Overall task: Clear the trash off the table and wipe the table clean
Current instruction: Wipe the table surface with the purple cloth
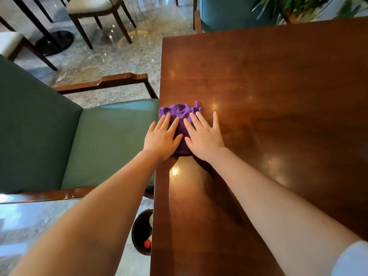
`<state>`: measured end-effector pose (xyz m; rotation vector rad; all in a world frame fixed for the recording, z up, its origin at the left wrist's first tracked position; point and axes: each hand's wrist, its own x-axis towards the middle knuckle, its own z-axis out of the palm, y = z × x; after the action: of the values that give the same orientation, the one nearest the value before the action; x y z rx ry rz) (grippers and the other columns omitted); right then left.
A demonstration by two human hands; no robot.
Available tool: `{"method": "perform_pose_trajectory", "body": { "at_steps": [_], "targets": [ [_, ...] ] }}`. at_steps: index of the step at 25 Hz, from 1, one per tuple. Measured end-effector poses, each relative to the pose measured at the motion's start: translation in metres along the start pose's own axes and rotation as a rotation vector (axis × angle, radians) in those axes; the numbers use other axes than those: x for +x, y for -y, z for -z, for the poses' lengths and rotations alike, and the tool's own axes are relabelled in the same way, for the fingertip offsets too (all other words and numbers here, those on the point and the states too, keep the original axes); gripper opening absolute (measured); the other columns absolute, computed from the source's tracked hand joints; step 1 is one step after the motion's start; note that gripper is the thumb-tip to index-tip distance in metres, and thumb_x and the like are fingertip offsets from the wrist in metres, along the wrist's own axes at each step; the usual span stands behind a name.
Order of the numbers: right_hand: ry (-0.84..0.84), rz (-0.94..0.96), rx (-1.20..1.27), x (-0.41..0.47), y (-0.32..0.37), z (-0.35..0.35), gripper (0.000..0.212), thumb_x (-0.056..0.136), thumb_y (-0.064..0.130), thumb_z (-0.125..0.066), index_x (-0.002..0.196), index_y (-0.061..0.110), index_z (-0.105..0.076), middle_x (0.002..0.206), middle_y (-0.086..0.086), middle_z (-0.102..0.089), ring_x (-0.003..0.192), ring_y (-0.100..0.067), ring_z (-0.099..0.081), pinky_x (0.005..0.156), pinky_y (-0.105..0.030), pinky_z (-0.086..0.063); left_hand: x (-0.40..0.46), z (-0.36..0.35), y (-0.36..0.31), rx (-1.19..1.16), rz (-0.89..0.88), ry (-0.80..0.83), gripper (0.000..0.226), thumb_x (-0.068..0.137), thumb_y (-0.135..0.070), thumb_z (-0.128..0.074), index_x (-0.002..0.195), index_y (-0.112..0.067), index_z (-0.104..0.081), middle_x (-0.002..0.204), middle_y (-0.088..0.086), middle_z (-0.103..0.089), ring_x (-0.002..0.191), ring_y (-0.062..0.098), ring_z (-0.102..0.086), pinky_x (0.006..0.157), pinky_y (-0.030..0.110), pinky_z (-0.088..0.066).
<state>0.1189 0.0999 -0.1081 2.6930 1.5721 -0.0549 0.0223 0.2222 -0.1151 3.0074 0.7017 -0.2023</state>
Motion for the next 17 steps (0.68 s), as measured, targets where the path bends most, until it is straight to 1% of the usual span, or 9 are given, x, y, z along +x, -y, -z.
{"method": "perform_pose_trajectory", "body": {
  "at_steps": [2,3,5,6,8,10,12,14,17],
  "targets": [
    [-0.028,-0.006,0.033,-0.016,-0.004,0.025,0.049,0.096,0.038,-0.039,0.141,0.018,-0.033,0.148,-0.010,-0.036,0.142,-0.025,-0.020,0.113,-0.058,0.000,-0.016,0.018,-0.011,-0.028,-0.005,-0.029,0.059,0.096,-0.040,-0.040,0.147,-0.016,-0.024,0.156,0.011,-0.023,0.144,0.025,-0.016,0.115,0.042,-0.017],
    [-0.037,-0.014,0.062,-0.024,-0.007,0.037,0.044,0.095,0.033,-0.042,0.135,0.017,-0.041,0.140,-0.010,-0.046,0.137,-0.026,-0.030,0.113,-0.057,-0.003,-0.024,0.028,-0.019,-0.038,-0.005,-0.043,0.056,0.094,-0.038,-0.044,0.143,-0.014,-0.033,0.149,0.012,-0.035,0.140,0.026,-0.026,0.110,0.041,-0.025],
    [-0.010,-0.038,0.091,-0.040,-0.010,0.062,0.032,0.092,0.026,-0.046,0.122,0.016,-0.050,0.124,-0.010,-0.056,0.122,-0.029,-0.045,0.112,-0.053,-0.014,-0.041,0.051,-0.036,-0.071,0.017,-0.042,0.042,0.090,-0.034,-0.047,0.125,-0.010,-0.050,0.126,0.012,-0.057,0.120,0.030,-0.048,0.092,0.038,-0.039],
    [0.022,-0.057,0.092,-0.051,-0.013,0.075,0.029,0.091,0.025,-0.047,0.118,0.016,-0.052,0.120,-0.010,-0.058,0.117,-0.030,-0.049,0.109,-0.049,-0.021,-0.050,0.064,-0.047,-0.095,0.035,-0.018,0.035,0.090,-0.033,-0.048,0.114,-0.009,-0.054,0.117,0.012,-0.061,0.111,0.031,-0.054,0.083,0.037,-0.043],
    [0.098,-0.093,0.101,-0.073,-0.017,0.098,0.027,0.089,0.026,-0.049,0.114,0.015,-0.053,0.118,-0.011,-0.058,0.114,-0.031,-0.052,0.098,-0.042,-0.034,-0.069,0.085,-0.069,-0.145,0.046,0.049,0.026,0.089,-0.030,-0.048,0.099,-0.008,-0.057,0.108,0.013,-0.065,0.099,0.034,-0.059,0.074,0.036,-0.045],
    [0.150,-0.116,0.115,-0.098,-0.021,0.115,0.027,0.089,0.027,-0.050,0.112,0.014,-0.054,0.119,-0.011,-0.059,0.113,-0.031,-0.053,0.091,-0.038,-0.038,-0.086,0.105,-0.088,-0.160,0.036,0.066,0.025,0.090,-0.028,-0.047,0.094,-0.007,-0.060,0.105,0.014,-0.067,0.094,0.035,-0.062,0.073,0.035,-0.046],
    [0.181,-0.149,0.121,-0.124,-0.025,0.131,0.026,0.090,0.027,-0.049,0.112,0.015,-0.055,0.119,-0.011,-0.059,0.113,-0.031,-0.054,0.089,-0.037,-0.040,-0.101,0.122,-0.104,-0.152,0.010,0.058,0.027,0.091,-0.027,-0.046,0.095,-0.006,-0.062,0.104,0.015,-0.067,0.092,0.036,-0.062,0.074,0.036,-0.047],
    [0.163,-0.187,0.117,-0.145,-0.032,0.145,0.028,0.091,0.028,-0.048,0.114,0.016,-0.056,0.120,-0.010,-0.060,0.113,-0.031,-0.055,0.087,-0.037,-0.042,-0.106,0.133,-0.119,-0.127,-0.040,0.039,0.027,0.091,-0.027,-0.044,0.097,-0.007,-0.063,0.104,0.013,-0.067,0.091,0.034,-0.063,0.073,0.035,-0.047],
    [0.081,-0.292,0.122,-0.180,-0.050,0.167,0.030,0.092,0.032,-0.046,0.115,0.016,-0.056,0.117,-0.009,-0.060,0.109,-0.031,-0.056,0.084,-0.038,-0.043,-0.104,0.151,-0.151,-0.070,-0.142,-0.016,0.028,0.091,-0.028,-0.044,0.105,-0.010,-0.061,0.113,0.012,-0.065,0.101,0.034,-0.062,0.073,0.035,-0.044]
  ]
}}
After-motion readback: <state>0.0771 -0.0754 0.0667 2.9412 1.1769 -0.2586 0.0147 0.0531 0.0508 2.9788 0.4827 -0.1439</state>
